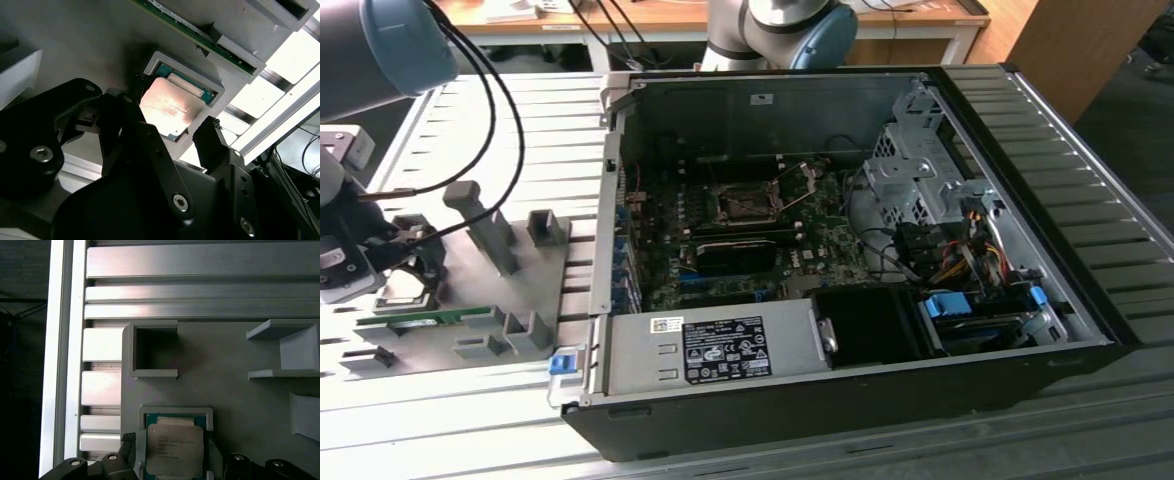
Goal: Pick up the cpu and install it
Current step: 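Pick up the cpu and move it towards the insertion slot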
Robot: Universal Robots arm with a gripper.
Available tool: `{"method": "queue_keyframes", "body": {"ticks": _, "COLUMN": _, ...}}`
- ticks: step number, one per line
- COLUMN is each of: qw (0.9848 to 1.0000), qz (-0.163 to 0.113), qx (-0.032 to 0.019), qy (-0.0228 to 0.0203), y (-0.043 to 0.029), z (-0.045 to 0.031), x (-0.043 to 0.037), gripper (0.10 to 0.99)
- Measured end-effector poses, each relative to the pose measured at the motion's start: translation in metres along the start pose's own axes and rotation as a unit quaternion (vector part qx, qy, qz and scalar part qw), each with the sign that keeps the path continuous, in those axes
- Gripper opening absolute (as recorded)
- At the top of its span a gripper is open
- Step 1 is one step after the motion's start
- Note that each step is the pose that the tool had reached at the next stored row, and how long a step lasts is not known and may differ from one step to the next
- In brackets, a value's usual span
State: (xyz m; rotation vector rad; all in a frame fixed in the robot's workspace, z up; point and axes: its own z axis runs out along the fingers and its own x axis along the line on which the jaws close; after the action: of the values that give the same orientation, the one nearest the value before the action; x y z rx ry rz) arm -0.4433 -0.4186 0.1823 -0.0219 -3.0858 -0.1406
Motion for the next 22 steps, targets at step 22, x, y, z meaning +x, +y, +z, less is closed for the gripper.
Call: {"method": "queue_keyframes", "body": {"ticks": 22, "qw": 0.9998, "qz": -0.001, "qx": 0.0052, "qy": -0.0175, "y": -0.0002, "z": 0.0009, "x": 0.0014, "gripper": 0.576}}
